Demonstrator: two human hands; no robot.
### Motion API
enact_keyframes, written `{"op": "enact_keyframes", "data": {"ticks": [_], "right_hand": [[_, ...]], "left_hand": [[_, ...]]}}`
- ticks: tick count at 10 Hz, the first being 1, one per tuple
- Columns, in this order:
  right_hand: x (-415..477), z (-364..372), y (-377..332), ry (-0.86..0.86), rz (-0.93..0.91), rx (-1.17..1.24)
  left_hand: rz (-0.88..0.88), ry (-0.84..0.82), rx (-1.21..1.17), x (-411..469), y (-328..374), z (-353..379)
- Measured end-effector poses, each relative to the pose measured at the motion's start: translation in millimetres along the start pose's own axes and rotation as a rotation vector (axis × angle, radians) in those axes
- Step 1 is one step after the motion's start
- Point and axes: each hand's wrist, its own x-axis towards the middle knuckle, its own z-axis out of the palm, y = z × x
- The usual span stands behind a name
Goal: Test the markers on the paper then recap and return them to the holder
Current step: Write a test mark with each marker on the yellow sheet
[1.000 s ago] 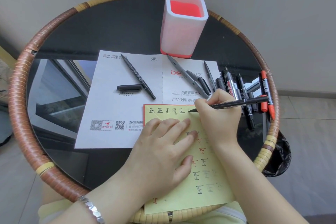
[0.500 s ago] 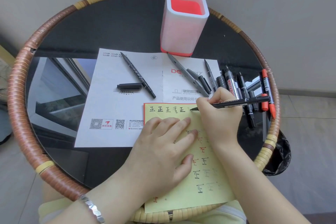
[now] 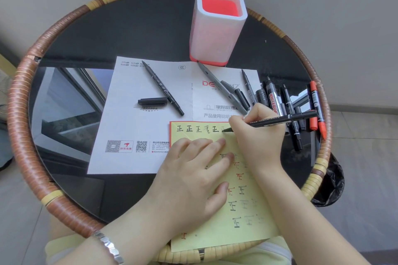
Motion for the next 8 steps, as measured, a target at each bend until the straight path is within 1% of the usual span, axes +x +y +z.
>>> {"op": "enact_keyframes", "data": {"ticks": [3, 4, 5, 6, 7, 8], "right_hand": [[-0.8, 0.2, 0.9, -0.008, -0.010, 0.006], [-2.8, 0.8, 0.8, 0.011, -0.024, 0.011], [-4.2, -0.4, 0.6, 0.067, -0.017, 0.012], [-3.9, -0.6, -0.3, 0.063, -0.003, 0.003], [-2.5, -2.9, -1.9, 0.070, 0.042, 0.036], [-0.9, -5.5, -5.3, 0.136, 0.064, 0.120]], "left_hand": [[0.002, -0.002, 0.003, 0.0, -0.3, 0.4], [0.004, 0.000, 0.003, -0.1, -0.1, 0.3], [0.001, -0.004, 0.002, -0.5, -0.4, 0.4], [-0.001, -0.006, -0.003, -0.6, -0.3, 0.3], [0.002, -0.004, 0.000, -1.0, -0.7, 0.6], [0.009, 0.000, 0.007, -0.2, -0.4, 0.3]]}}
